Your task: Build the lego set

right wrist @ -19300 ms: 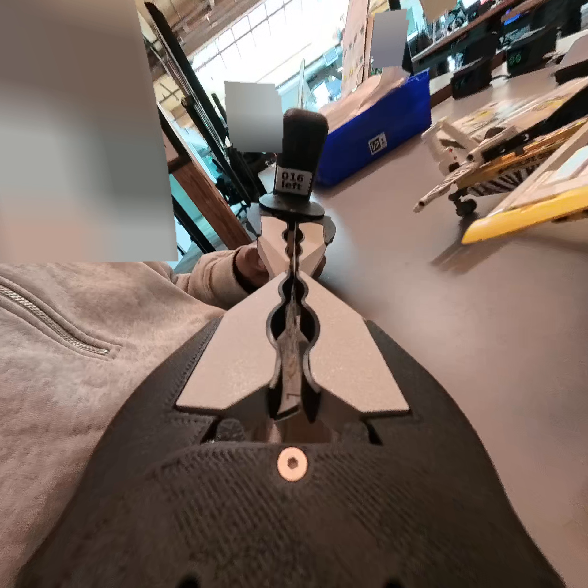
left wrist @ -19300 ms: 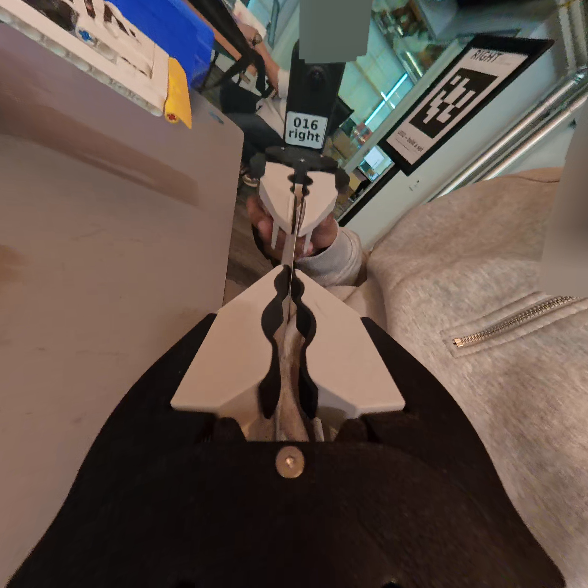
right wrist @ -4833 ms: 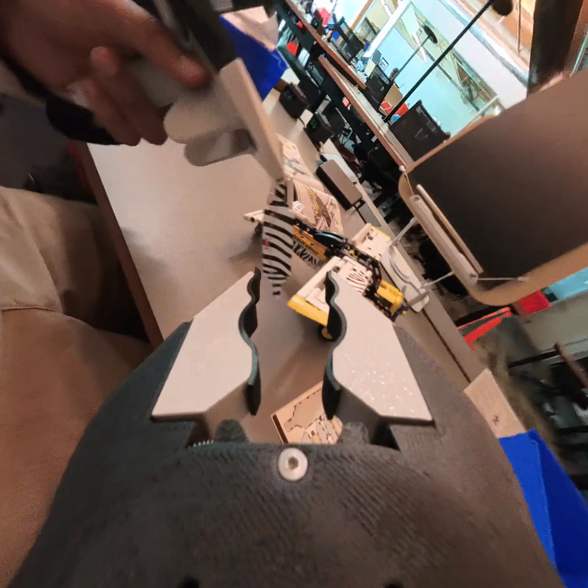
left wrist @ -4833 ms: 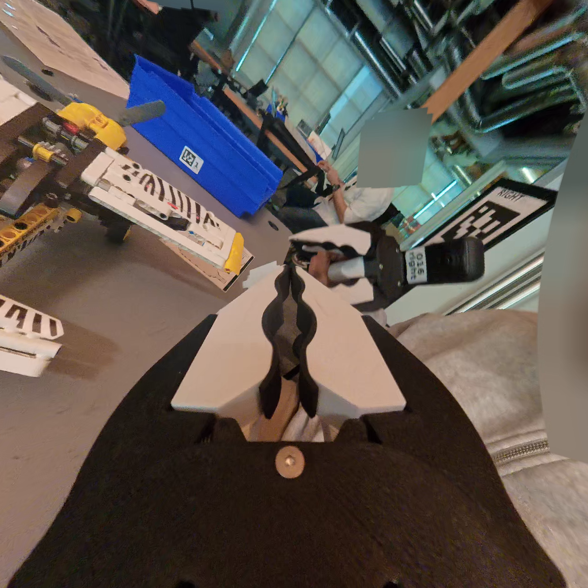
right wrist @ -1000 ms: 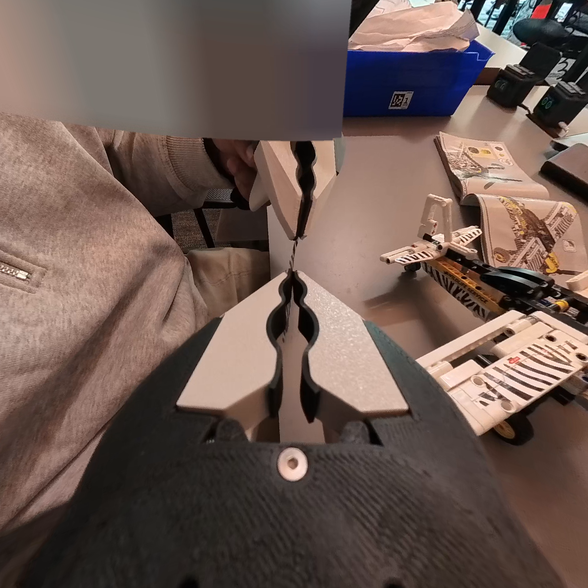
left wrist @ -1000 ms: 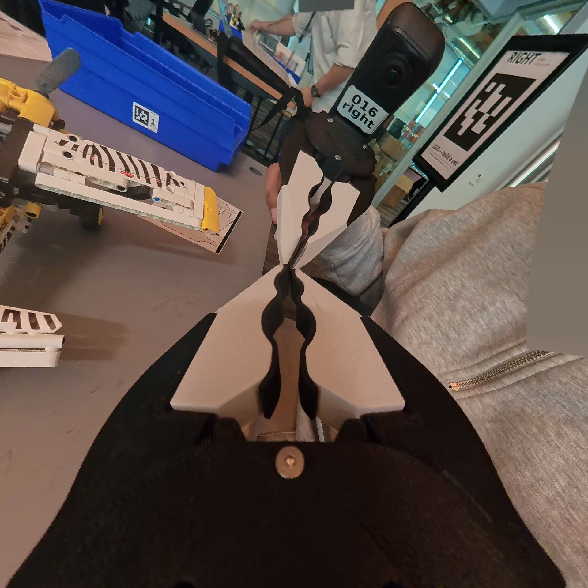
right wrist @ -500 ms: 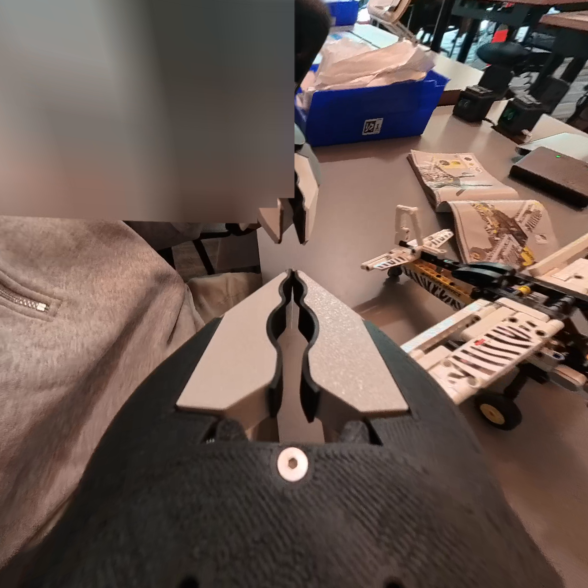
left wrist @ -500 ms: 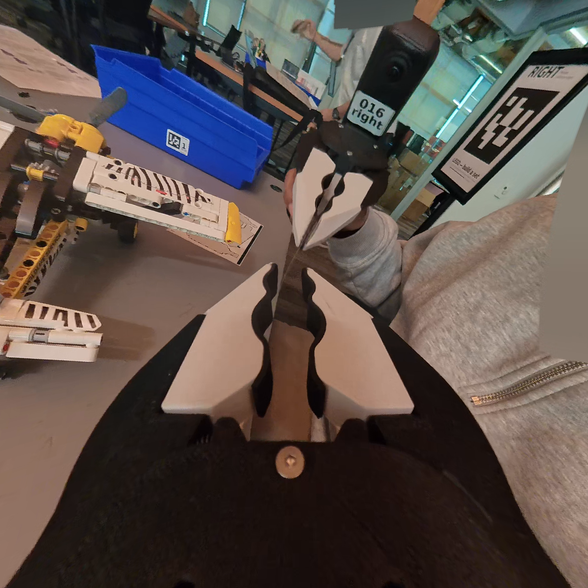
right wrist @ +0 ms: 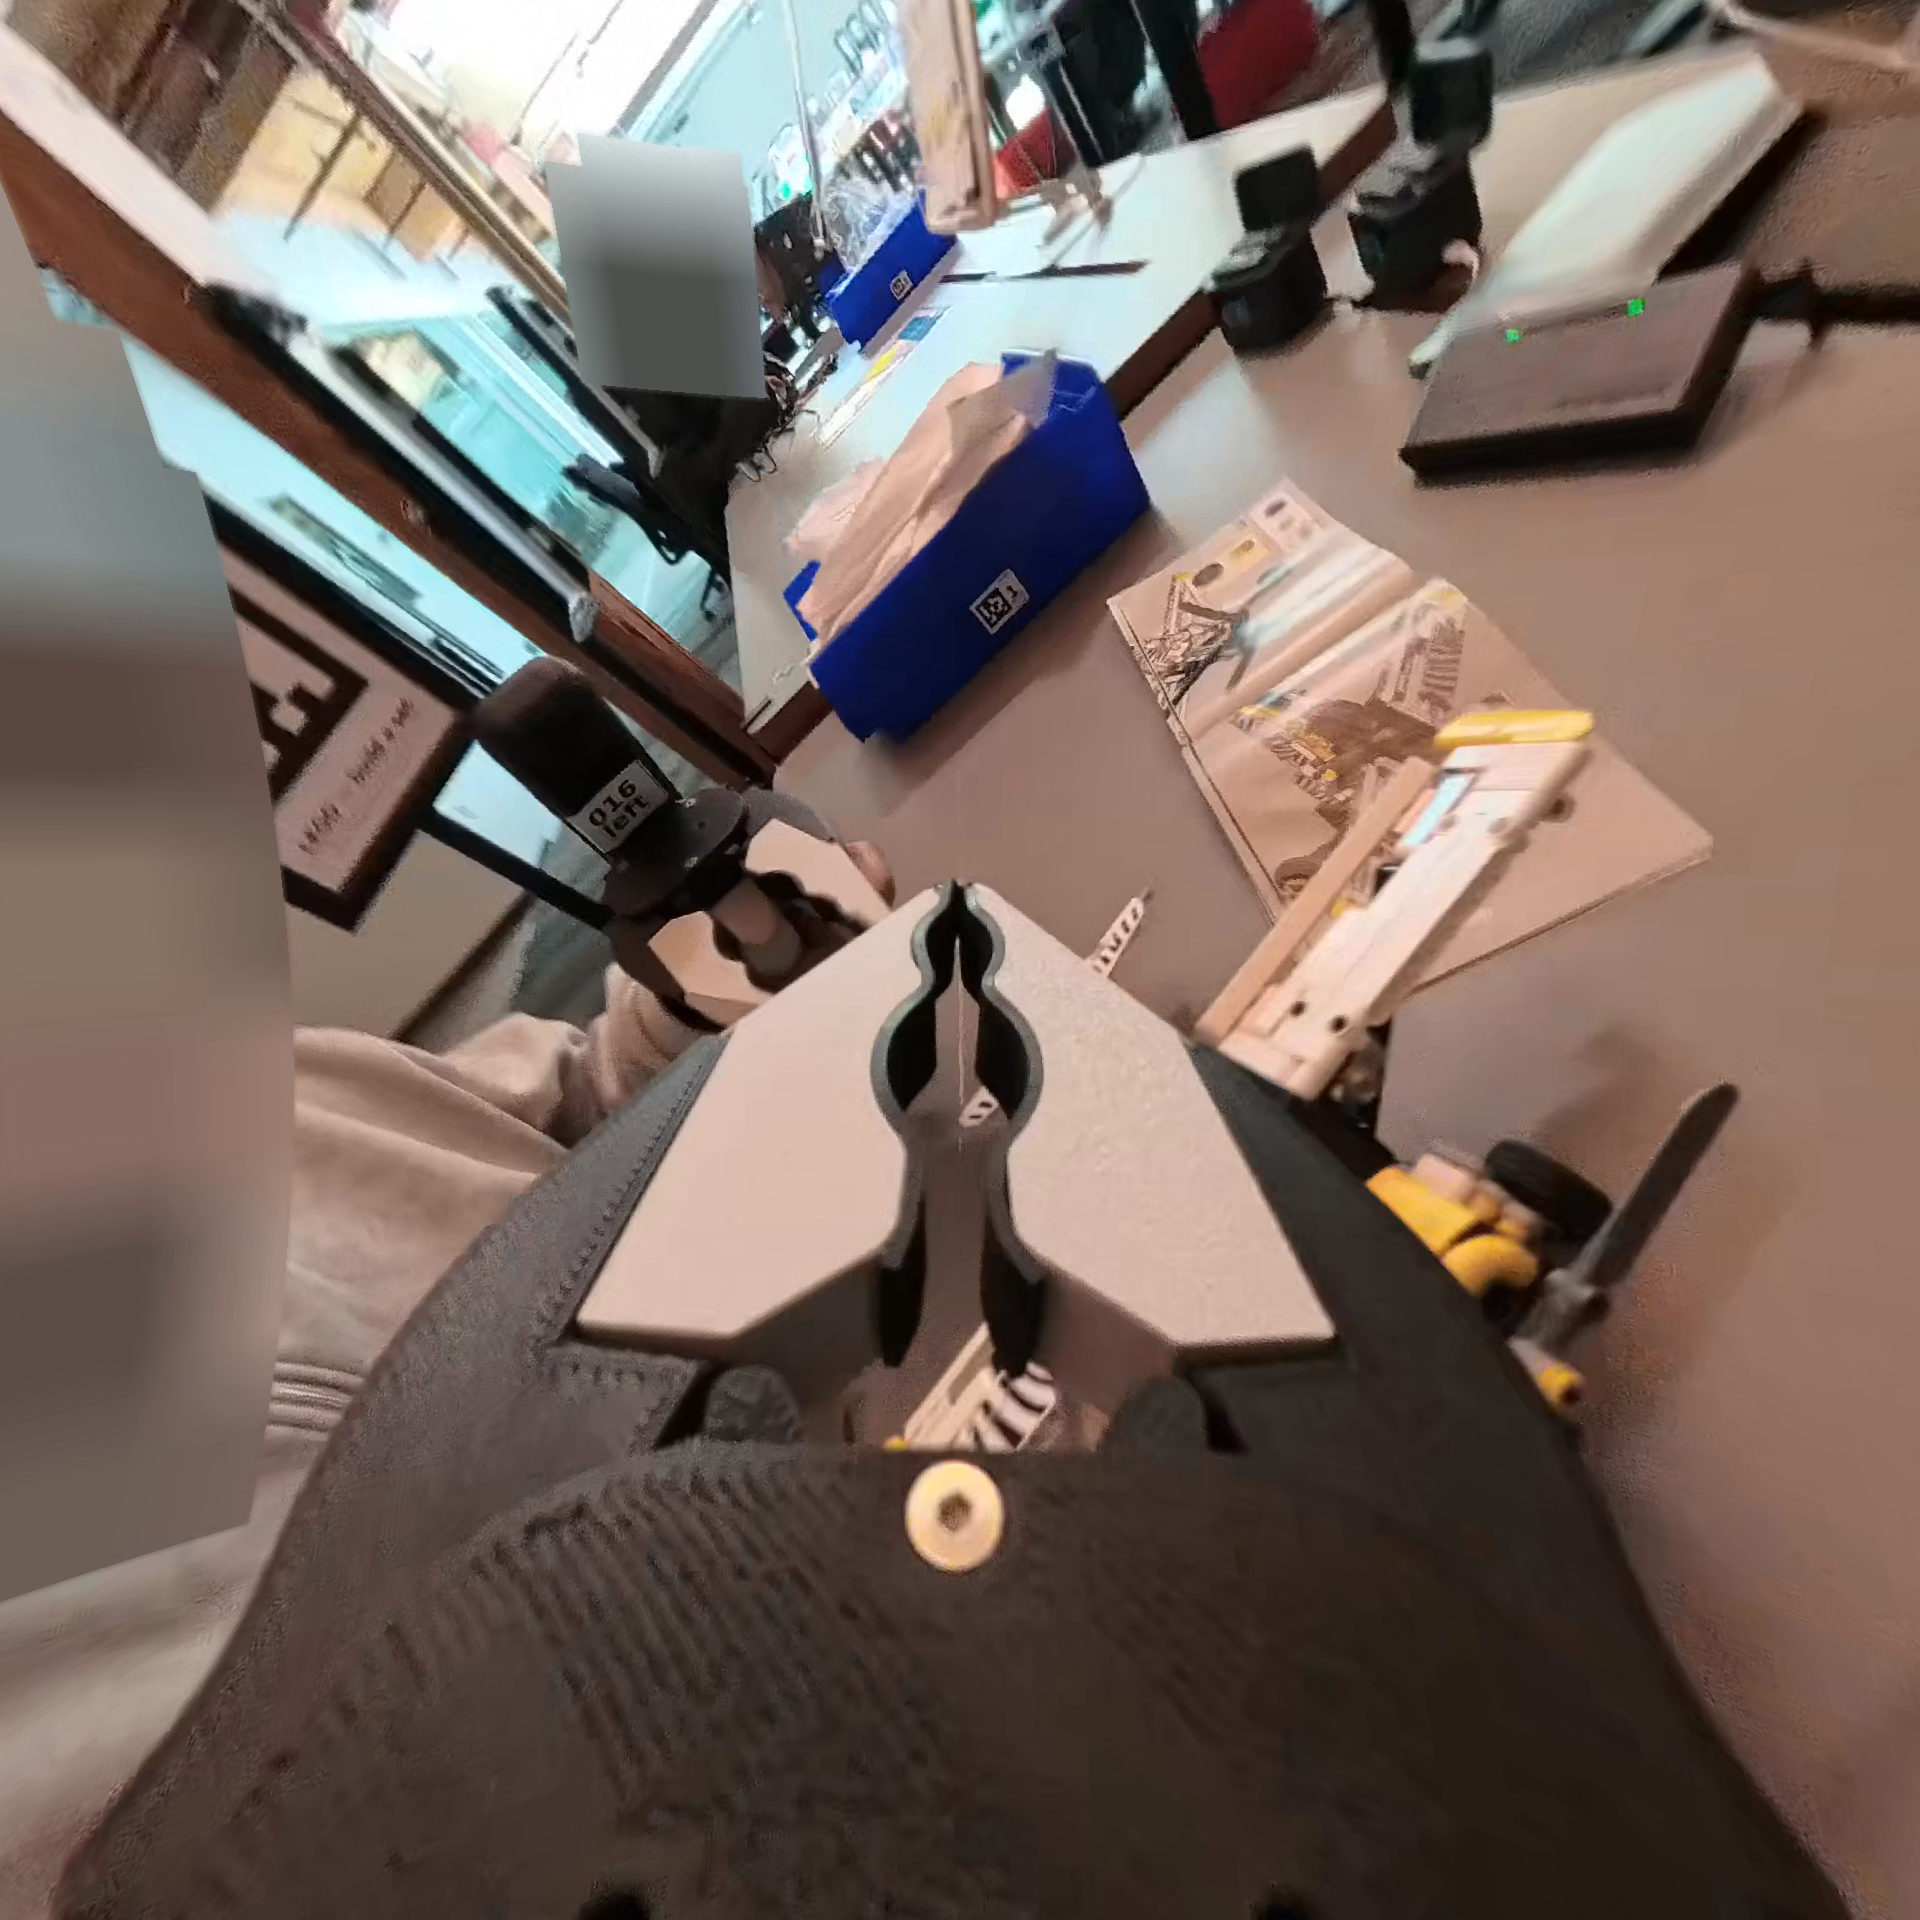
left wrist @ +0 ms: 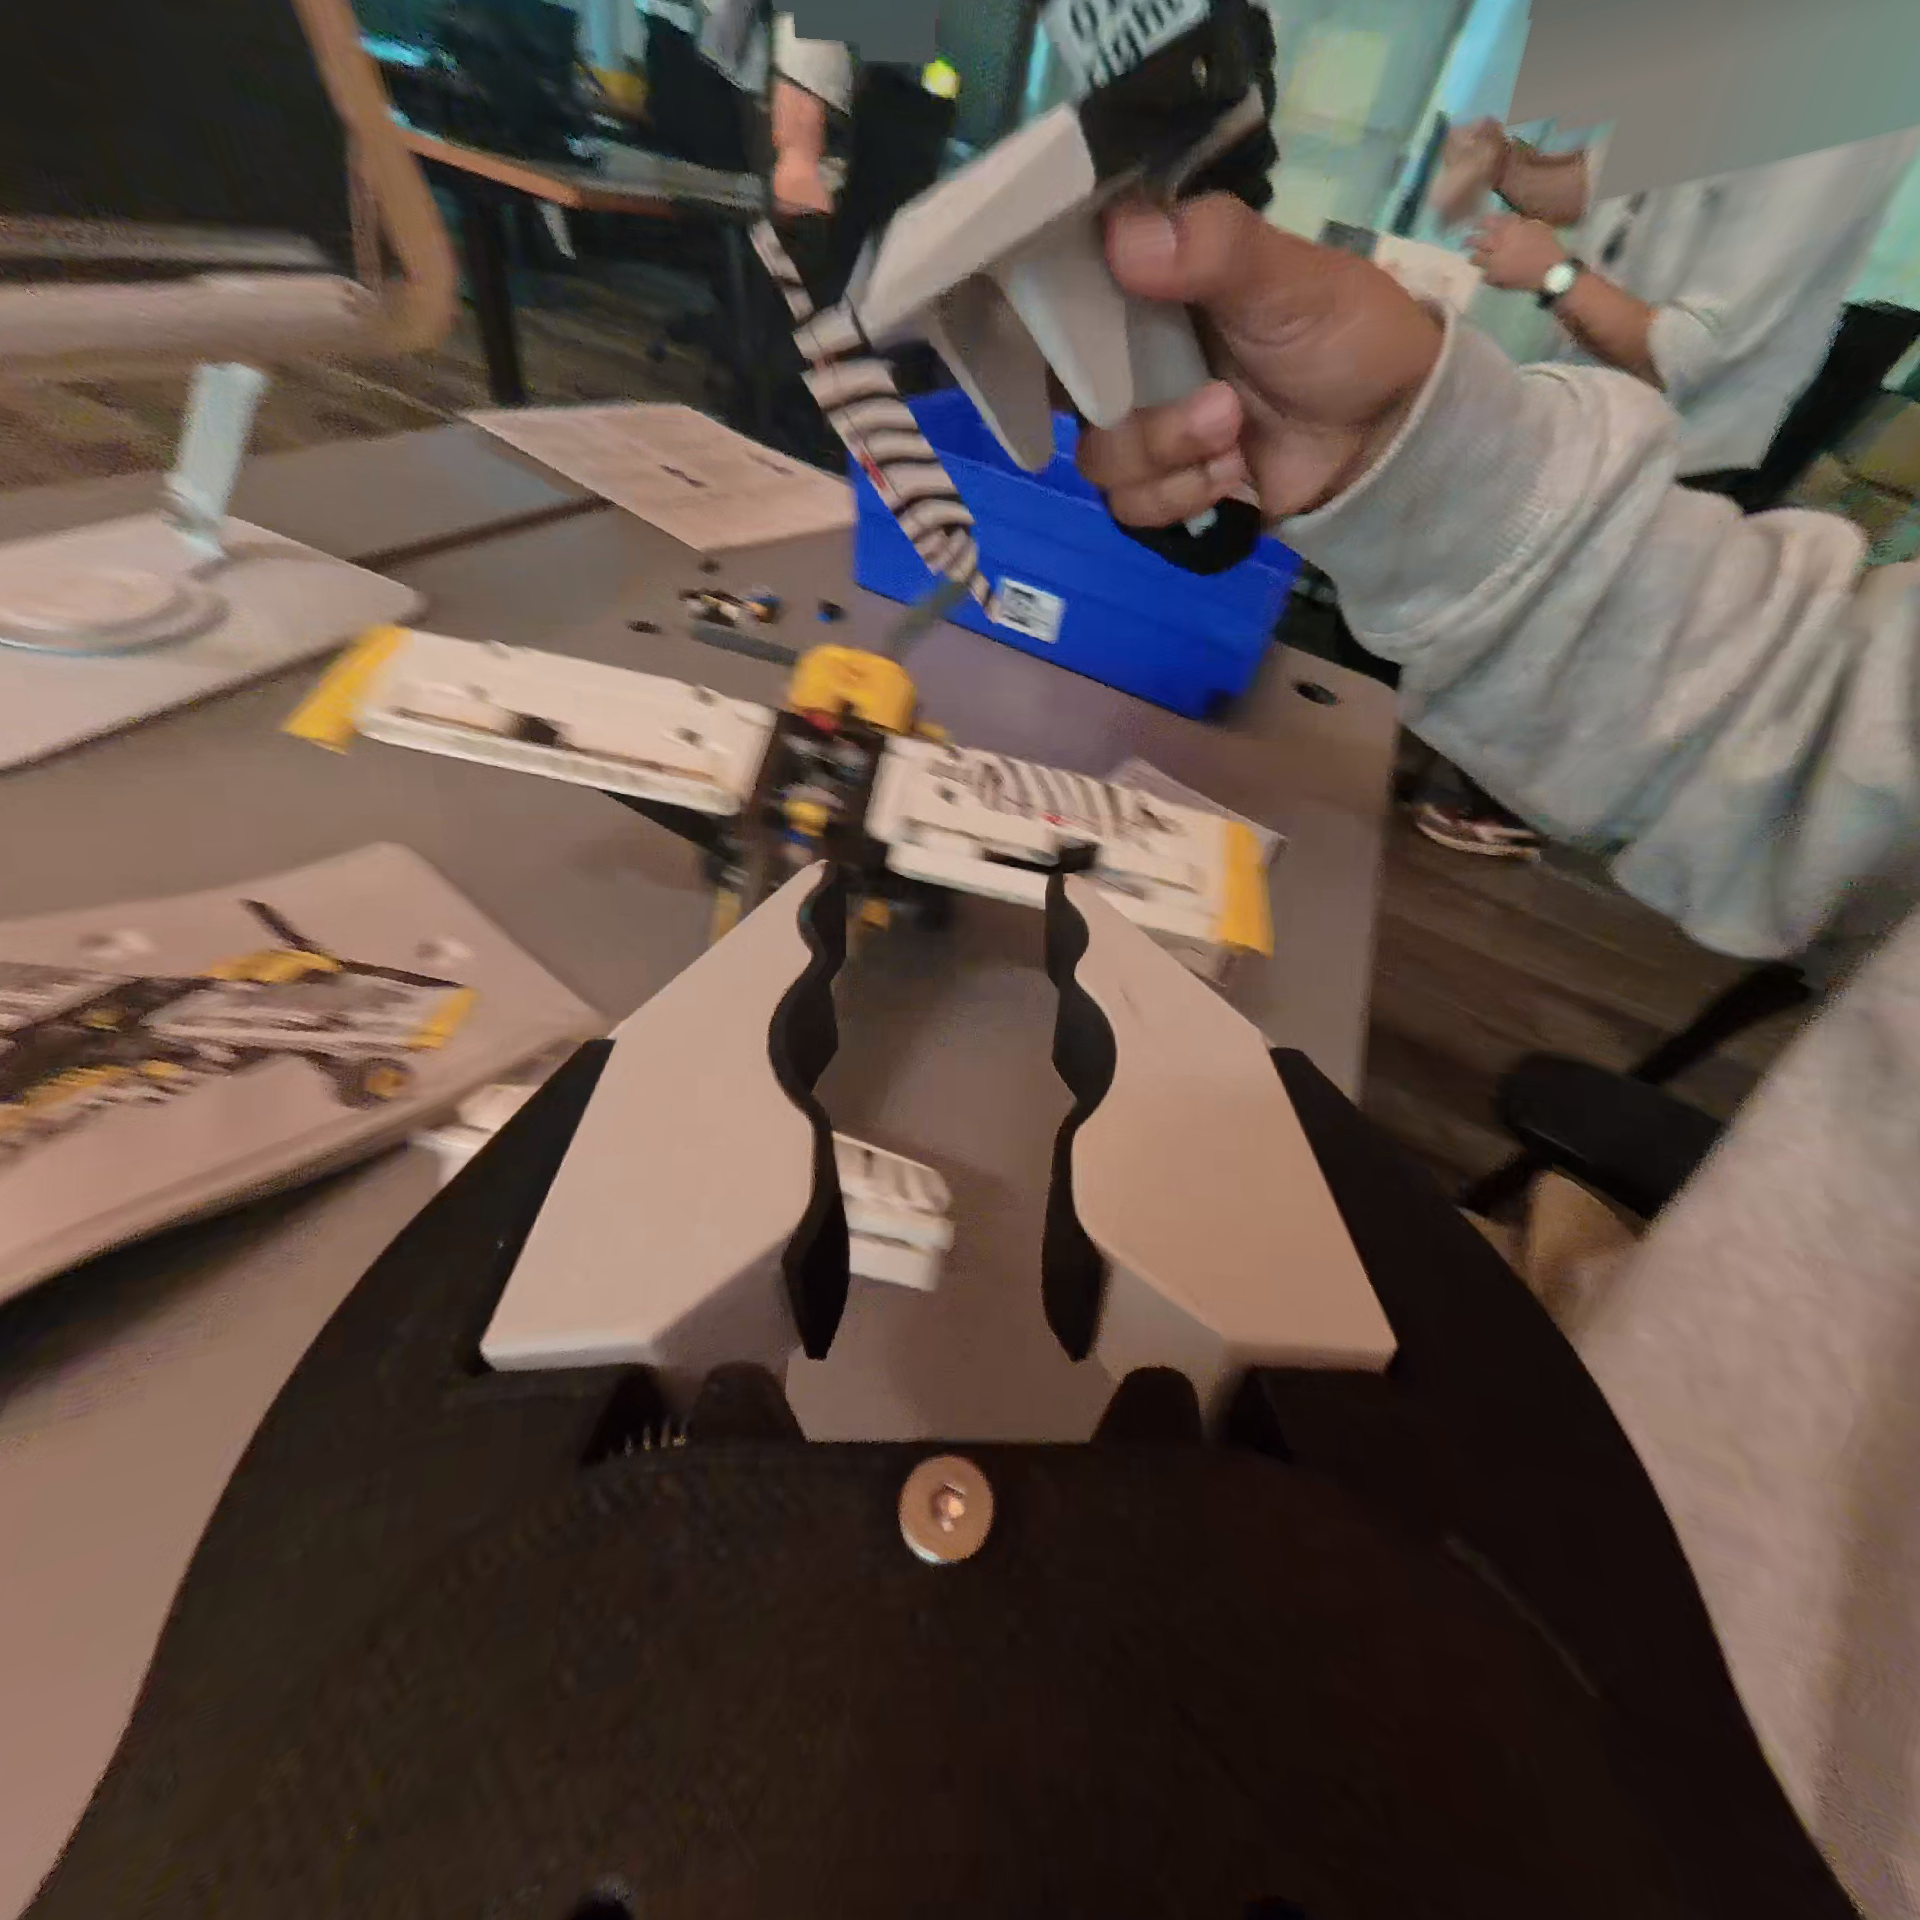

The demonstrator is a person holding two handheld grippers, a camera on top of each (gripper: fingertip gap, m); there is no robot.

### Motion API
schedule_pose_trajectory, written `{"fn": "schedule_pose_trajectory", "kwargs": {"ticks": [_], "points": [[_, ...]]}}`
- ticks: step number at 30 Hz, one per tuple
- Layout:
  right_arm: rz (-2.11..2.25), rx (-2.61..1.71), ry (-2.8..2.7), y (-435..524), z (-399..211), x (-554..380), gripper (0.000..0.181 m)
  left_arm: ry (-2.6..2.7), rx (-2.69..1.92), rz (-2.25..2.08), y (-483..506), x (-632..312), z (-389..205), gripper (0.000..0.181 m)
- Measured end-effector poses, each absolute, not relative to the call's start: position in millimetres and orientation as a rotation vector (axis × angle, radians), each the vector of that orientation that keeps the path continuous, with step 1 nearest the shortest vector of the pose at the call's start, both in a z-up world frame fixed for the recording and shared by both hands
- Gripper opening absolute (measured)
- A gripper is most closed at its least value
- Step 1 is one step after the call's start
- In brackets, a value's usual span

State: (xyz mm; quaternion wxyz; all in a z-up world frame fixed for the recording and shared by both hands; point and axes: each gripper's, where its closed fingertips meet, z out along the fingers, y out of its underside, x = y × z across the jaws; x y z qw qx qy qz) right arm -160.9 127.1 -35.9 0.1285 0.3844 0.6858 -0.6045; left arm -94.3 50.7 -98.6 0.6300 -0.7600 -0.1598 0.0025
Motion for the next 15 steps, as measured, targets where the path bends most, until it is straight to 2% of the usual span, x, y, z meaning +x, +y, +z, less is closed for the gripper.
{"fn": "schedule_pose_trajectory", "kwargs": {"ticks": [7,15], "points": [[-1.393,1.305,1.817,125,-84,-227,0.000,-0.480,-1.783,0.025,66,-216,-112,0.041],[-1.196,1.362,1.726,119,-120,-242,0.000,-0.516,-1.699,-0.112,85,-241,-121,0.041]]}}
